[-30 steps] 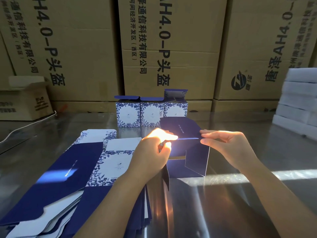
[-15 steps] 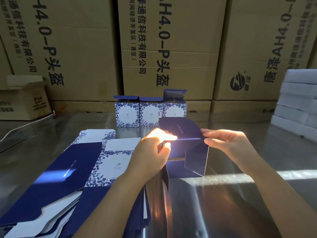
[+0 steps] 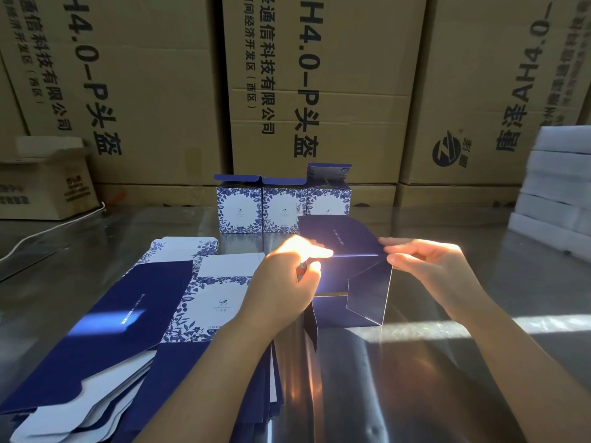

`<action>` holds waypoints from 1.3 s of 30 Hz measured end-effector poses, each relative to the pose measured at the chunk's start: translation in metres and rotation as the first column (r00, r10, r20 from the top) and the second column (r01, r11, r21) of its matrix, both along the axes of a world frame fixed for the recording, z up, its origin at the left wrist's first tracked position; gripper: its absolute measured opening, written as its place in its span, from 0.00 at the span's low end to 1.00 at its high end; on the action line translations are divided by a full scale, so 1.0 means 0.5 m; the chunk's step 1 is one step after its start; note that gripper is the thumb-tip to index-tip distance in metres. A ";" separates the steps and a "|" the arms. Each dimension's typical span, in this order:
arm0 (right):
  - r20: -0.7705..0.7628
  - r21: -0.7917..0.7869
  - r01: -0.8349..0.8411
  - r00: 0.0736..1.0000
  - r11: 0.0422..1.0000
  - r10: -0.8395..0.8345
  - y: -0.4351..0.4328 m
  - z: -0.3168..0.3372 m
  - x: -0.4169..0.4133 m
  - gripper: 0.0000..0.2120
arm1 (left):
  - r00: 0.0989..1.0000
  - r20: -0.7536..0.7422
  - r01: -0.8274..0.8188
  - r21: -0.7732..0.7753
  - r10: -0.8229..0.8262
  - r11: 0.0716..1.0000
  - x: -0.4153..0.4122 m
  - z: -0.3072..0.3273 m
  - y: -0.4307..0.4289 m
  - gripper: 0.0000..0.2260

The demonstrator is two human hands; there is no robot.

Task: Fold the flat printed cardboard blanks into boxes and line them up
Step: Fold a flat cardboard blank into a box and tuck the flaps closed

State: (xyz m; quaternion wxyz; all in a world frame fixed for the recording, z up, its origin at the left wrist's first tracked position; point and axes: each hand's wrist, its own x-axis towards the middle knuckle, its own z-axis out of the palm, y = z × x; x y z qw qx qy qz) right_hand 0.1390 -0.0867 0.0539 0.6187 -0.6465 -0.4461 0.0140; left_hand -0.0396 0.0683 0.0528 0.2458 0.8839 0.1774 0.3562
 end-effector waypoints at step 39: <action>0.130 0.094 0.173 0.974 0.980 -0.184 0.020 -0.019 -0.027 0.16 | 1.000 0.020 -0.001 -0.011 0.001 1.000 0.003 -0.003 -0.002 0.11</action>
